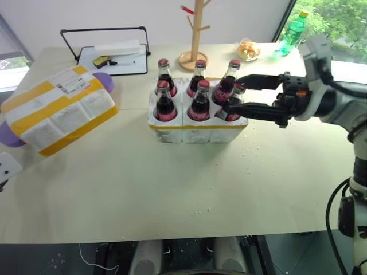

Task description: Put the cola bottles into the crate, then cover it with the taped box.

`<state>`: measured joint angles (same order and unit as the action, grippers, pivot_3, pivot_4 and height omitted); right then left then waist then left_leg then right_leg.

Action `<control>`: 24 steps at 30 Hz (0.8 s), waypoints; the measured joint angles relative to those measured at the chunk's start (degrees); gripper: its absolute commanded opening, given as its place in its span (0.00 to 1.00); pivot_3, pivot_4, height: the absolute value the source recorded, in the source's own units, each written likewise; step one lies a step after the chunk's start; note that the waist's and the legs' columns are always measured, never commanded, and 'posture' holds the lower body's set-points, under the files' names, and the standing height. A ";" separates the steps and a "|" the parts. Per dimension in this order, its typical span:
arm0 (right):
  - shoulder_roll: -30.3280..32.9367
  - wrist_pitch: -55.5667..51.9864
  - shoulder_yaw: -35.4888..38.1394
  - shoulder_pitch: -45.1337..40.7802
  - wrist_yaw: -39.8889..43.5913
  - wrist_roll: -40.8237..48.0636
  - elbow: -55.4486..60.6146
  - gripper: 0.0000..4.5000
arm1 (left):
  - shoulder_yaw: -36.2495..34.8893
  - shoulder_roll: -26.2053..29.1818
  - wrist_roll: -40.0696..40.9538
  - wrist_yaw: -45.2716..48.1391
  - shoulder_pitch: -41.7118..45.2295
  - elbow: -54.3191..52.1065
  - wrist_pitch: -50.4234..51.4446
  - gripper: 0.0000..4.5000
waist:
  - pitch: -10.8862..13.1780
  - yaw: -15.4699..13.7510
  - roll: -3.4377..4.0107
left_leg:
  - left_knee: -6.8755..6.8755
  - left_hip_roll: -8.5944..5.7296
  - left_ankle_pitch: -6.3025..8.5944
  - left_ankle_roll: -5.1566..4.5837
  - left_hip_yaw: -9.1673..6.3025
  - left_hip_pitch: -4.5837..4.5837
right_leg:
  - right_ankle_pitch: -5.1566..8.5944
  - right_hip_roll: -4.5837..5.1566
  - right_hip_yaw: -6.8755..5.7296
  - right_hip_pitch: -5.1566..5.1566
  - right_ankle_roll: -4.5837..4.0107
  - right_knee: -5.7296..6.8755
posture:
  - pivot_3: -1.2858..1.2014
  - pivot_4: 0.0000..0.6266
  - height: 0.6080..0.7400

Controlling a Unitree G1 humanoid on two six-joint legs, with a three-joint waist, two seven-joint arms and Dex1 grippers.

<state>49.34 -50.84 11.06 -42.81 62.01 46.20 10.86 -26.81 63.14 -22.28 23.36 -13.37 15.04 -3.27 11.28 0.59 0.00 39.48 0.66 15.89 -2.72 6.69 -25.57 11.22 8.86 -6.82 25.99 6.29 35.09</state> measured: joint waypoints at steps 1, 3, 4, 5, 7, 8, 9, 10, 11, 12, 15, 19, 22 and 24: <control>0.56 -0.22 0.54 0.32 -0.24 0.35 0.59 0.99 | 1.71 0.33 -0.73 -1.28 2.10 2.72 -1.08 1.00 | 0.00 0.05 0.00 | -0.02 0.00 -0.01 0.02 0.06 0.00 | -0.01 0.02 0.00 0.00 -0.01 0.01 | 0.52 0.24 1.00; 1.47 -1.09 1.88 1.00 -1.03 1.37 1.57 0.99 | 5.52 0.84 -2.03 -4.12 7.17 8.27 -3.56 1.00 | -0.02 0.06 -0.03 | -0.08 0.02 -0.18 0.29 0.18 0.02 | -0.02 0.05 0.00 -0.09 -0.02 0.04 | 0.52 0.24 1.00; 1.66 -1.34 2.50 1.36 -1.33 1.83 2.03 0.99 | 7.11 0.92 -2.63 -5.34 9.33 10.41 -4.68 1.00 | -0.03 0.06 -0.06 | -0.11 0.02 -0.19 0.30 0.23 0.05 | -0.03 0.05 0.00 -0.10 -0.02 0.04 | 0.52 0.24 1.00; 2.00 -1.55 3.24 1.98 -1.63 2.39 2.66 0.99 | 9.24 0.99 -3.40 -6.62 11.99 12.92 -5.96 1.00 | -0.03 0.05 -0.06 | -0.14 0.02 -0.20 0.30 0.30 0.08 | -0.03 0.07 0.00 -0.09 -0.02 0.06 | 0.52 0.24 1.00; 2.73 -2.28 4.07 2.86 -2.23 3.47 3.84 0.99 | 13.05 0.97 -4.74 -8.84 16.72 17.65 -8.11 1.00 | -0.05 0.04 -0.09 | -0.15 0.05 -0.27 0.21 0.43 0.09 | -0.04 0.08 0.01 -0.05 -0.02 0.09 | 0.52 0.24 1.00; 3.25 -2.64 4.68 3.53 -2.45 4.01 4.51 0.99 | 14.90 0.97 -5.39 -9.70 18.93 19.61 -9.08 1.00 | -0.05 -0.02 -0.10 | -0.15 0.05 -0.29 0.18 0.49 0.11 | -0.04 0.09 0.01 -0.05 -0.01 0.11 | 0.52 0.24 1.00; 3.75 -3.07 5.47 4.24 -2.66 4.72 5.28 0.99 | 17.08 0.95 -6.22 -10.66 21.52 22.28 -10.12 1.00 | -0.07 -0.09 -0.12 | -0.15 0.06 -0.30 0.16 0.57 0.11 | -0.04 0.09 0.01 -0.04 -0.01 0.10 | 0.52 0.24 1.00; 4.06 -3.47 5.89 4.63 -2.77 5.23 5.91 0.99 | 18.47 0.90 -6.87 -11.40 23.28 24.24 -10.80 1.00 | -0.09 0.00 -0.17 | -0.15 0.09 -0.30 0.15 0.64 0.12 | -0.05 0.09 0.02 -0.02 -0.01 0.11 | 0.52 0.24 1.00; 4.67 -3.75 6.38 5.01 -3.01 5.95 6.42 0.99 | 20.08 0.75 -7.30 -11.96 25.47 26.34 -11.42 1.00 | -0.10 0.02 -0.19 | -0.15 0.09 -0.30 0.13 0.69 0.14 | -0.06 0.09 0.01 -0.02 -0.01 0.11 | 0.52 0.24 1.00; 5.08 -3.88 6.75 5.27 -3.29 6.35 6.81 0.99 | 21.48 0.63 -7.54 -12.39 27.28 27.96 -11.96 1.00 | -0.11 0.03 -0.21 | -0.15 0.10 -0.30 0.11 0.73 0.16 | -0.06 0.09 0.02 -0.02 -0.01 0.11 | 0.52 0.24 1.00; 5.87 -3.99 7.77 5.83 -4.56 7.13 7.43 0.99 | 24.60 0.22 -8.40 -13.89 31.92 32.90 -13.26 1.00 | -0.19 0.04 -0.34 | -0.15 0.14 -0.30 0.11 0.79 0.18 | -0.06 0.06 0.02 -0.02 -0.01 0.12 | 0.52 0.24 1.00; 6.20 -4.41 8.28 6.78 -6.16 8.44 8.12 1.00 | 27.90 -0.21 -8.62 -15.52 36.85 38.44 -14.93 0.89 | -0.23 -0.04 -0.39 | -0.15 0.17 -0.30 0.11 0.81 0.20 | -0.06 0.05 0.04 -0.03 -0.01 0.13 | 0.52 0.24 1.00; 6.55 -4.42 8.33 7.08 -7.15 8.71 8.18 1.00 | 28.40 -0.70 -8.35 -16.03 38.71 40.40 -16.07 0.59 | -0.27 -0.08 -0.46 | -0.15 0.17 -0.30 0.10 0.82 0.20 | -0.06 0.05 0.05 -0.03 -0.01 0.13 | 0.52 0.24 1.00; 7.00 -4.42 8.34 7.11 -7.80 8.77 8.18 1.00 | 28.39 -0.68 -7.99 -16.15 39.82 40.94 -16.50 0.37 | -0.32 -0.09 -0.44 | -0.15 0.17 -0.30 0.10 0.83 0.23 | -0.06 0.06 0.07 -0.04 -0.01 0.14 | 0.52 0.24 1.00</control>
<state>56.34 -55.26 19.41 -35.70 54.21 54.97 19.04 1.58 62.46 -30.27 7.21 26.46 55.98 -19.77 10.96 0.50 -0.44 39.34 0.82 15.59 -2.62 7.51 -25.34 11.16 8.92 -6.76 25.95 6.28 35.23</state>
